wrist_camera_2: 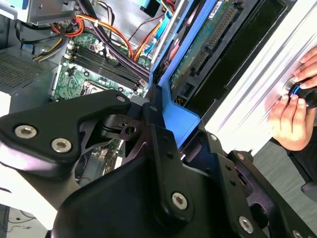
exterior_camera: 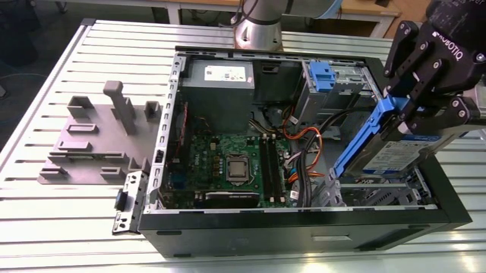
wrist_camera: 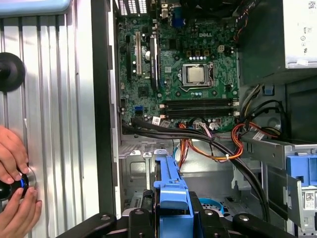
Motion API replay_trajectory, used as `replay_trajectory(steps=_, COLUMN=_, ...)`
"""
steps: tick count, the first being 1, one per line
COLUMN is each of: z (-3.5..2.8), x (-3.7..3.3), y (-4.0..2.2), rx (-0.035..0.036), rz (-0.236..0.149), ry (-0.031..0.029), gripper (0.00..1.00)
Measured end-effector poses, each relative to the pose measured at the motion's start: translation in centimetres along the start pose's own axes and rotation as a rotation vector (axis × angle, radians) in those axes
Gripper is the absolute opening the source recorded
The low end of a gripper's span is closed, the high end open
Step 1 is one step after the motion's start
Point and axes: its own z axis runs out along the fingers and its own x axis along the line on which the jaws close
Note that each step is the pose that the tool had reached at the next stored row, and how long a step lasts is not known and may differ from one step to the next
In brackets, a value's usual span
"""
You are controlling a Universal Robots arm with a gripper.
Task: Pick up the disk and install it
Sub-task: 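Insert the disk into the insertion slot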
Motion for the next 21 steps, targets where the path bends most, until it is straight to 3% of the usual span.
replay_trajectory(steps=21, z=0.56, x=0.11, y=-0.02, rx=-0.0001, rz=-0.007, ry=-0.0002, gripper=0.37)
